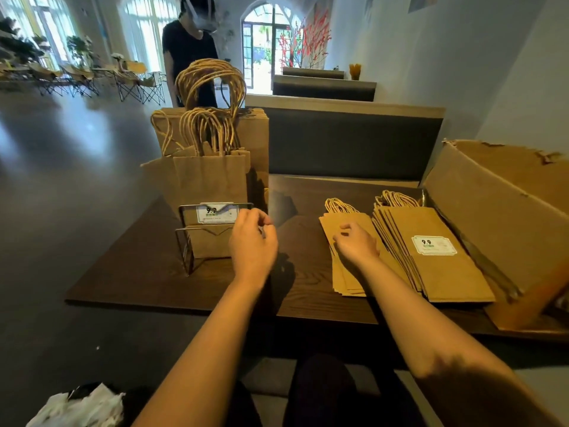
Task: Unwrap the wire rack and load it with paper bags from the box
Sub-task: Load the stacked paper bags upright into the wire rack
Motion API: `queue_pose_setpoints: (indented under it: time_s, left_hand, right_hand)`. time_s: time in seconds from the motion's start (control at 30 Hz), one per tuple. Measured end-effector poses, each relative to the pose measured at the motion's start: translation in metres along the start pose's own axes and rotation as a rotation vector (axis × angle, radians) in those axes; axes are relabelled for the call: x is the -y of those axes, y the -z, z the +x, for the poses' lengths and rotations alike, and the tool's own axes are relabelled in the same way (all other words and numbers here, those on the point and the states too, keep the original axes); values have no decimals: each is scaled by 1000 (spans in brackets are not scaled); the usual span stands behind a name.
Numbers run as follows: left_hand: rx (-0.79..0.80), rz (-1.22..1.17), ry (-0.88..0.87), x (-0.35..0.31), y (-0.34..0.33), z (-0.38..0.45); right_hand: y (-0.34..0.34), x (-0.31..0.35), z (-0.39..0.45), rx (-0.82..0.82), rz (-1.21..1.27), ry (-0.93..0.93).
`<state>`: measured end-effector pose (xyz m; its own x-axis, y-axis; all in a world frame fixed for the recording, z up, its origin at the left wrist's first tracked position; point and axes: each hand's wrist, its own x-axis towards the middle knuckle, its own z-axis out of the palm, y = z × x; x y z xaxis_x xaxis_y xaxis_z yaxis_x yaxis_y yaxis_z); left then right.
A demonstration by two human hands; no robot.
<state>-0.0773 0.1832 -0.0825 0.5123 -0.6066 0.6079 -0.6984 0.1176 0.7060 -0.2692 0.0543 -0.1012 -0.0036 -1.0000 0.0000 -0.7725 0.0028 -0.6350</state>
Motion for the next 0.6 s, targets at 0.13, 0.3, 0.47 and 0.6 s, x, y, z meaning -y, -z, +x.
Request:
queue_pose_setpoints:
  time_s: [0.13,0.3,0.47,0.6]
  left_hand:
    - [90,5,-55,-9,-22,-12]
    - [338,-25,42,-6,-49,-29]
    - [663,-29,211,16,-66,-57]
    - [677,1,141,15,-74,-64]
  right_hand:
    - [5,-29,1,-5,-369,-30]
    - [-4,-40,-4,33,-462,-44]
    - [-31,-26,-30,-85,-350,-7]
    - [-47,-20,-42,-189,-265,32]
